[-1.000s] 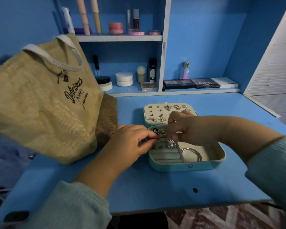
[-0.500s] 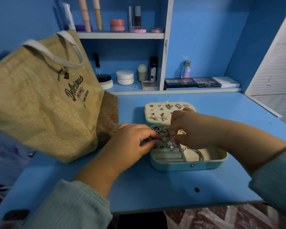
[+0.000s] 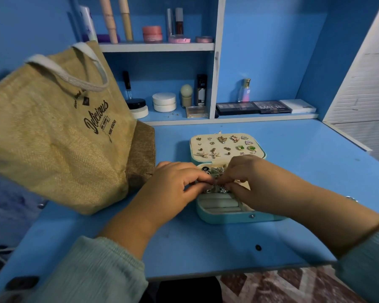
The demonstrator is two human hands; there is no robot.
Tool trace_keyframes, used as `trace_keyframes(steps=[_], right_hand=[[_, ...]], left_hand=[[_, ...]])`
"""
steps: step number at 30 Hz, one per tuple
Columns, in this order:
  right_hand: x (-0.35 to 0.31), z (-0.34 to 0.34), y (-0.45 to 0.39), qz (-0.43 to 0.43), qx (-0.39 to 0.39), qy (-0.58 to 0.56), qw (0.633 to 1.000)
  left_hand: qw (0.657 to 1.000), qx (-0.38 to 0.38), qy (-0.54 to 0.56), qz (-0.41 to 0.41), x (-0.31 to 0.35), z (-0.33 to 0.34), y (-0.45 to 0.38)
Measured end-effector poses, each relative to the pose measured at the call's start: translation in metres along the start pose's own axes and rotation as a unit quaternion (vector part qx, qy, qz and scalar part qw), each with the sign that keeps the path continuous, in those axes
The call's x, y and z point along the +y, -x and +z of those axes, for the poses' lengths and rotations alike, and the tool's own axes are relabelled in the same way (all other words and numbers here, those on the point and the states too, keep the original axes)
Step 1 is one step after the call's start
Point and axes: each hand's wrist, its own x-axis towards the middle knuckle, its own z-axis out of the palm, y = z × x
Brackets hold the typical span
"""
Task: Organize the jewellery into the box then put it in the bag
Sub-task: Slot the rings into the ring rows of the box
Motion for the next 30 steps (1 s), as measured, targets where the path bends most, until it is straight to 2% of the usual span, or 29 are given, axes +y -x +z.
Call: trace_keyframes(steps=[11, 23, 30], right_hand=[[0.001, -0.0002, 0.0014, 0.002, 0.004, -0.045, 0.999], [-0.001, -0.0025, 0.0008, 0.022, -0.004, -0.051, 0.998], [-0.0031, -0.0054, -0.0008, 0.027, -0.024, -0.046, 0.998]], left_hand=[[0.999, -0.006, -0.01, -0.039, 0.0009, 0.0011, -0.0024], [0.996, -0.04, -0.081, -0.016, 0.0005, -0.0004, -0.0044], [0.994, -0.078, -0.074, -0.026, 0.0002, -0.0049, -0.0029]])
